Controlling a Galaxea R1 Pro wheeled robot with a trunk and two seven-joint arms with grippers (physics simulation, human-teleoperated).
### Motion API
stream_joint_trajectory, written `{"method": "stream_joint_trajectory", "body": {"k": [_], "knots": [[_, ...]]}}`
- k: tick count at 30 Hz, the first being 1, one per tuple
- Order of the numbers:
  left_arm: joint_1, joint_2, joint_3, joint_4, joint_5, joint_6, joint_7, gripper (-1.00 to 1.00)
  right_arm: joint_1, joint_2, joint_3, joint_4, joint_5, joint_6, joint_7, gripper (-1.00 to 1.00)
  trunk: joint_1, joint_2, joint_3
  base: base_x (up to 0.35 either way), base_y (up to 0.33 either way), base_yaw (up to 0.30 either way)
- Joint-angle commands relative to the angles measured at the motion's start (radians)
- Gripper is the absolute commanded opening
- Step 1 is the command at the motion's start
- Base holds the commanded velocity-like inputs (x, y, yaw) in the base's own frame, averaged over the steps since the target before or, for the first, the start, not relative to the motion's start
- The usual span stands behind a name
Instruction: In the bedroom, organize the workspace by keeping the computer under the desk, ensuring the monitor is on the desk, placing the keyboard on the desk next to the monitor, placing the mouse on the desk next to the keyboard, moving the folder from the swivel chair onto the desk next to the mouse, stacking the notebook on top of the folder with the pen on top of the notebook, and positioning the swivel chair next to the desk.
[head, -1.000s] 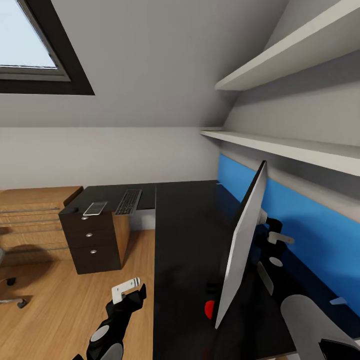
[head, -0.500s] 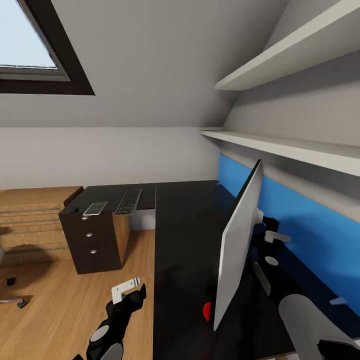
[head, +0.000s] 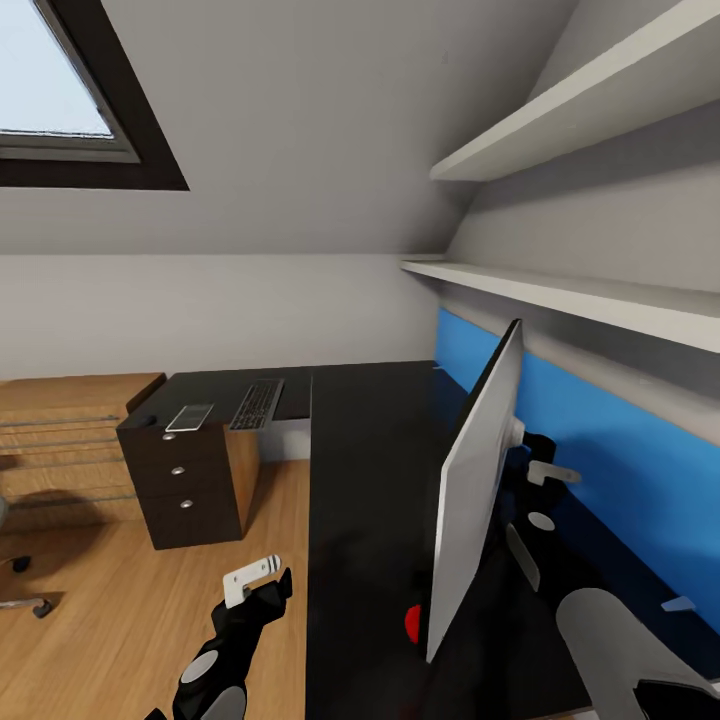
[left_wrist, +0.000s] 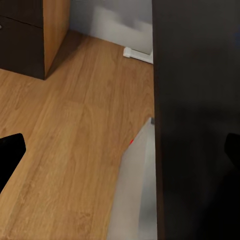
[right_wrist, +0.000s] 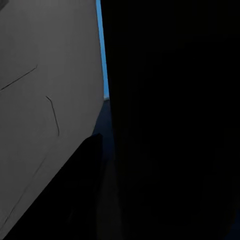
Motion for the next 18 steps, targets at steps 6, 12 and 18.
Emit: {"method": "stream_joint_trajectory", "body": {"k": [6, 12, 18], "knots": [[-0.001, 0.001, -0.001, -0.001, 0.001, 0.003, 0.007, 1.0, 0.0, 0.0, 0.004, -0.002, 0.002, -0.009, 0.004, -1.0, 0.0, 0.0, -0.001, 0.148, 0.0, 0.0], [-0.001, 0.001, -0.001, -0.002, 0.001, 0.003, 0.007, 1.0, 0.0, 0.0, 0.017, -0.003, 0.002, -0.01, 0.006, -1.0, 0.0, 0.0, -0.001, 0.111, 0.0, 0.0], [-0.001, 0.002, -0.001, -0.002, 0.001, 0.003, 0.007, 1.0, 0.002, 0.001, 0.051, -0.024, 0.002, -0.037, 0.005, -1.0, 0.0, 0.0, -0.001, 0.013, 0.0, 0.0]]}}
